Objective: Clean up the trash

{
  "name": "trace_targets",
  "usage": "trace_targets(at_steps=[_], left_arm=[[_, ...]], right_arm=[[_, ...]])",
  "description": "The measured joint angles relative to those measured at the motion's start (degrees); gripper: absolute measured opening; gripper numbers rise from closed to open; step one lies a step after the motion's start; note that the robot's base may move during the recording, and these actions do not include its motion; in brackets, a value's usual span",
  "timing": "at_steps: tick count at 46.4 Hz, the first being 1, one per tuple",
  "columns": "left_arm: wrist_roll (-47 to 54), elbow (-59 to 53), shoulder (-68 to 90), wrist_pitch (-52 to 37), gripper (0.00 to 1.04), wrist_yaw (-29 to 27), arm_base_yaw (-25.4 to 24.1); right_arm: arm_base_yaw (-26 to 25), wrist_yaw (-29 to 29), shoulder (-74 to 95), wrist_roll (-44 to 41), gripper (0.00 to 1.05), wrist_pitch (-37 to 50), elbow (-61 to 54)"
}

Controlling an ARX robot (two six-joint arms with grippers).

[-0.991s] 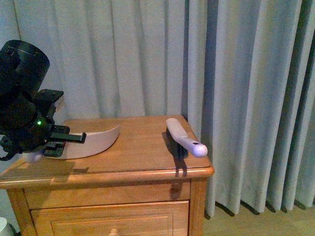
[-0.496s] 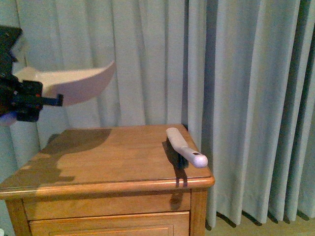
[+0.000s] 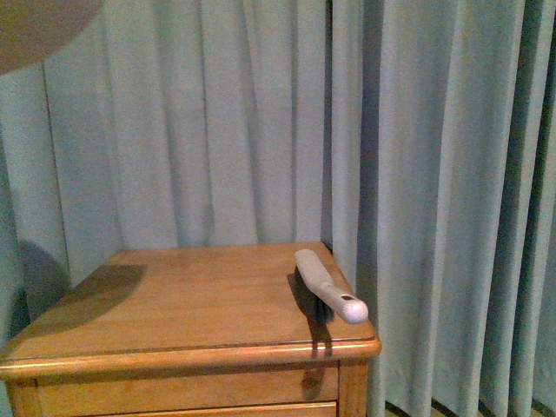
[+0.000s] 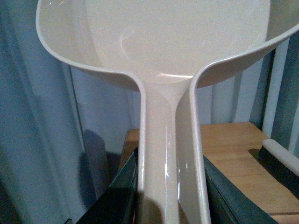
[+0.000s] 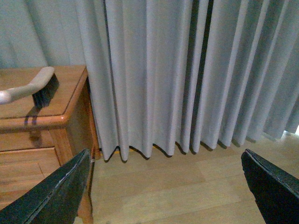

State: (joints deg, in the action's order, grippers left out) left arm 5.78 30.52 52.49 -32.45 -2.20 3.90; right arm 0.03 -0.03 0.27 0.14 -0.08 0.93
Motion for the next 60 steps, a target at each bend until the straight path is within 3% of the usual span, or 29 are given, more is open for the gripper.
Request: trace_targets(at_steps=[17,26,28,30,36,46,60], left_arm=[[-9.7,-12.7,-33.8,12.5,0.28,12.8,-12.9],[-13.1,-16.1,-38.2,12.0,0.28,12.8,-14.2],[-13.5,-16.6,-38.2,12.2,0.28,12.8,-14.2],[-13.7,-16.7,-38.2,12.2,0.28,12.9,-14.2],[-14.0,-16.7,-38.3,12.2,0.28,12.9,-14.2],[-14.1,-16.7,-38.3,12.2,0.28,12.9,-14.2],[-14.2,-16.7,-38.3,12.2,0.28,12.9,-14.2]], right_arm=[[0.0,0.0,0.0,0.0,0.97,0.0,0.0],[0.0,0.0,0.0,0.0,0.97,0.0,0.0],[1.0,3.5,1.5,-1.5,0.97,-3.3,1.0],[3.7,9.3,7.2,-3.1,0.97,-9.7,3.8],[9.1,12.4,19.6,-4.2,0.97,-6.3,6.3],[15.7,12.3,42.5,-2.7,0.97,5.8,17.9],[21.3,11.1,73.9,1.4,0.97,0.7,45.7]])
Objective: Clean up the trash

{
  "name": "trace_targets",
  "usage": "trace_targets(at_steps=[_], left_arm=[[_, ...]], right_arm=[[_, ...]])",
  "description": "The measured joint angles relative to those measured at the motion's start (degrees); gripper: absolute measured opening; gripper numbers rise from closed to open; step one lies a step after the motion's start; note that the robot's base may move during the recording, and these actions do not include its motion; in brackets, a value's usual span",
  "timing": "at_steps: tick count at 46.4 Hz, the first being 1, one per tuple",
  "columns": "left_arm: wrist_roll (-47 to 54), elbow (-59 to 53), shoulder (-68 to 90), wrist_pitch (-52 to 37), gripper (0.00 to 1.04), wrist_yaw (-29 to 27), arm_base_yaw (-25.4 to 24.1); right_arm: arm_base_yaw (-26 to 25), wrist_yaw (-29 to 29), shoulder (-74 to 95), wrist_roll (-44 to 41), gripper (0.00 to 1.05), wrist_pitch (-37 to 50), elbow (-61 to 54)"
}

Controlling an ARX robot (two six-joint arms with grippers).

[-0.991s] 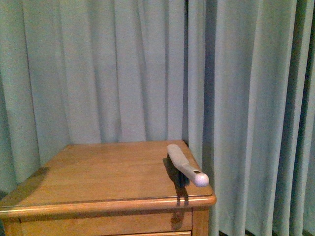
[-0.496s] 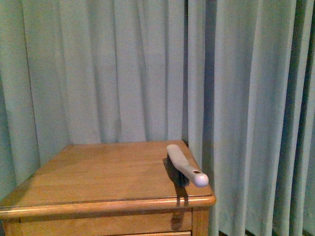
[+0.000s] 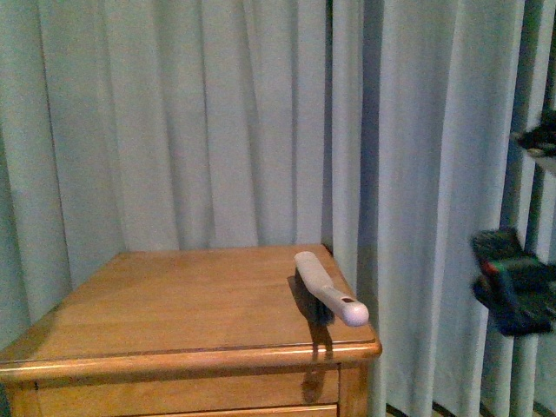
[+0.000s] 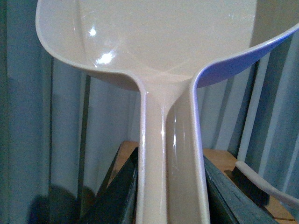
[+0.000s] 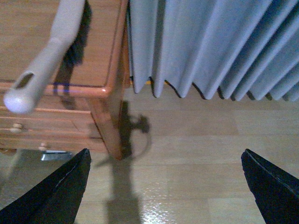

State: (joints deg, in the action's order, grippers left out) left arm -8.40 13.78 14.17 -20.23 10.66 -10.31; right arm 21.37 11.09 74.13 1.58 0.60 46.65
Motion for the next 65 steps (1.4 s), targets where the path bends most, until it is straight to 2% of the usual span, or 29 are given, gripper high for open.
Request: trace_targets(at_steps=[10,23,34,52,65], left_arm=[[0.0,0.0,0.0,0.0,0.28,0.0,0.0],[0.0,0.0,0.0,0.0,0.28,0.0,0.0],[0.0,0.0,0.0,0.0,0.28,0.0,0.0],[-0.1,0.0,0.0,0.0,0.28,0.0,0.0],[-0.1,0.0,0.0,0.0,0.28,0.0,0.0]], right_arm=[[5.1,-0.6,19.8,5.4,0.97,-12.1,26.2],[8.3,-0.6,37.7,14.1,0.97,-24.6,47.7],[8.8,-0.6,47.0,17.8,0.97,-31.2,57.8],[9.6,-1.5,50.6,20.8,0.97,-31.5,59.3],[9.7,-1.7,51.2,21.8,0.51,-31.6,59.3]])
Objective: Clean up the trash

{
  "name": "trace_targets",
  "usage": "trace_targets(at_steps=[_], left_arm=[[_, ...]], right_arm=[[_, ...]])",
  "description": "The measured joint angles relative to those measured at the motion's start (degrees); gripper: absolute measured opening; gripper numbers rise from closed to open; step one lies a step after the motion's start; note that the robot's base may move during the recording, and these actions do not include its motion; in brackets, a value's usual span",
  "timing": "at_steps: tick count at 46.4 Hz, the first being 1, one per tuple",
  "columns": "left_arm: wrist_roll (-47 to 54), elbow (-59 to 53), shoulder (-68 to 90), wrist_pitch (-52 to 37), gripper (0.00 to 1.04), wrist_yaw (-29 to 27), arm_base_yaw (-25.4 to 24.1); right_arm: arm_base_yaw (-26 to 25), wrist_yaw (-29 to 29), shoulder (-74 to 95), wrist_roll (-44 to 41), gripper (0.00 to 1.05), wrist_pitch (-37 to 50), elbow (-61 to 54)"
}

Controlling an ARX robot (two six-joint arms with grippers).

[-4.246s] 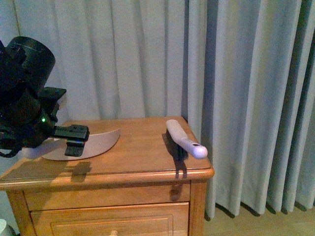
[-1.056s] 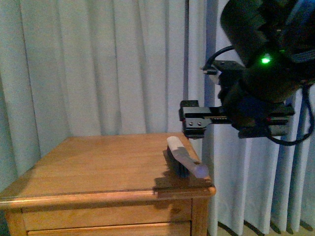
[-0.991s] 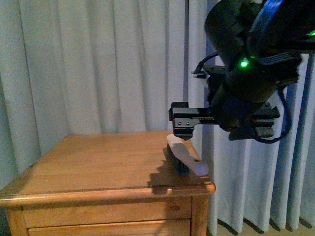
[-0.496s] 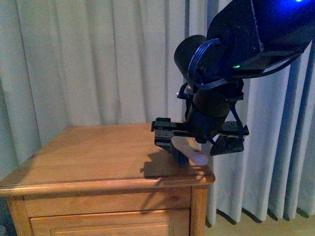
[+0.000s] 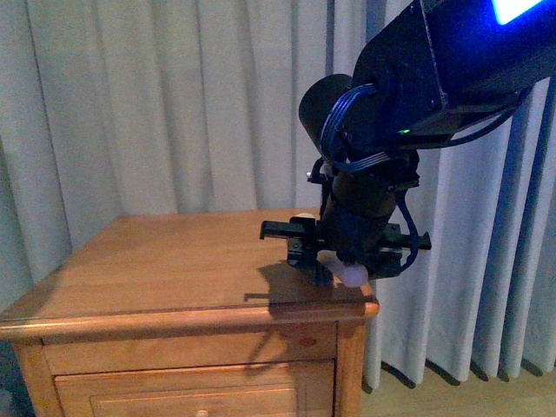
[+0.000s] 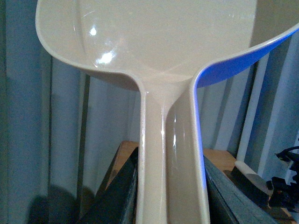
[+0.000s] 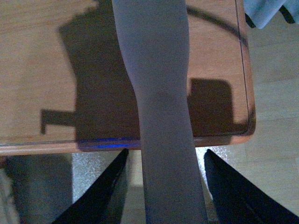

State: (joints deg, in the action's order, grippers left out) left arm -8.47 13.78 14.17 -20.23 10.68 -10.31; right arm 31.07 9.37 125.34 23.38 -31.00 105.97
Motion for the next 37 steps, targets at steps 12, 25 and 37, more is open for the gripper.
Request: trace_targets(at_steps=[12,25,37], left_arm=[[0.0,0.0,0.0,0.0,0.28,0.0,0.0],[0.0,0.0,0.0,0.0,0.28,0.0,0.0],[0.0,0.0,0.0,0.0,0.28,0.0,0.0]], right_arm=[[0.1,-1.2,-0.2,-0.3,0.20,1.3,-0.5],[-0.1,1.7,-8.4,-6.2,0.20,11.5,-11.1],[-0.4,4.8,-27.8,-18.6,0.20,31.5,-30.5]])
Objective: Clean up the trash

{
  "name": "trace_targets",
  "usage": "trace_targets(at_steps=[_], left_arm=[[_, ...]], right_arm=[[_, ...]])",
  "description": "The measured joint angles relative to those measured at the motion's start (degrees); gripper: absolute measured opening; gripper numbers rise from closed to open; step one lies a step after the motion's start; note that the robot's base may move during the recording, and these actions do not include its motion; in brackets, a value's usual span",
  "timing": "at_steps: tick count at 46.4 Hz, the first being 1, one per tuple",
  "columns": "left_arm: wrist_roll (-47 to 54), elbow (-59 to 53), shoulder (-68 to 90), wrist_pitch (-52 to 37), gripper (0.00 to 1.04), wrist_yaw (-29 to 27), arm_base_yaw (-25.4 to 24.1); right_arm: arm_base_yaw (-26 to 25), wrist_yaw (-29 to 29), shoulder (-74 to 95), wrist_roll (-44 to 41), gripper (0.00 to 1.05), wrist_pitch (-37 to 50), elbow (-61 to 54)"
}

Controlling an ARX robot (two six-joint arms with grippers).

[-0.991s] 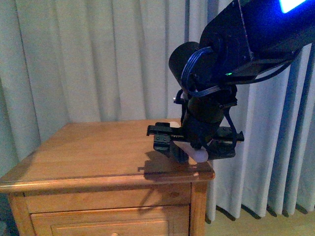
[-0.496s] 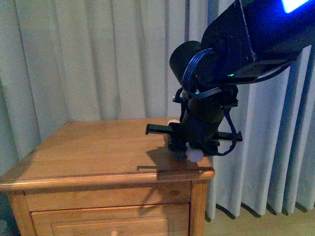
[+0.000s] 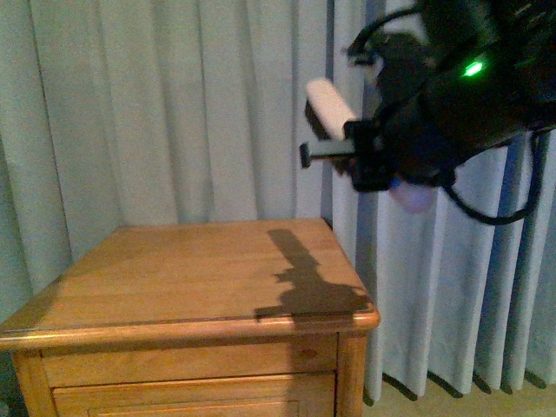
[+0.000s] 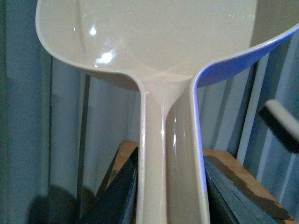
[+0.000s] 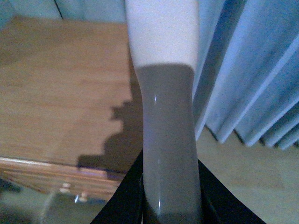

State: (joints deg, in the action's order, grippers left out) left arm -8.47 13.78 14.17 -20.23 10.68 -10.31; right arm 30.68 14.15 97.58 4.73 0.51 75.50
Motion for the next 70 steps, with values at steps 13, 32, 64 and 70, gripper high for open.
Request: trace_targets(at_steps=[13,32,64,70], left_arm=[[0.0,0.0,0.0,0.0,0.28,0.0,0.0],[0.0,0.0,0.0,0.0,0.28,0.0,0.0],[0.0,0.0,0.0,0.0,0.28,0.4,0.0],[-0.2,-0.1,-0.2,0.0,0.28,-0.1,-0.1]], right_arm=[[-3.1,1.9,-30.4,-8.3,0.20,16.7,-28.2],[-6.8,6.4,-63.3,-12.4,0.20,19.4,-47.0],[-9.3,8.7,-66.3,-15.5,0.19,25.1,-51.3],[-9.1,8.0,-65.5,-15.8,0.19,25.0,-51.5]])
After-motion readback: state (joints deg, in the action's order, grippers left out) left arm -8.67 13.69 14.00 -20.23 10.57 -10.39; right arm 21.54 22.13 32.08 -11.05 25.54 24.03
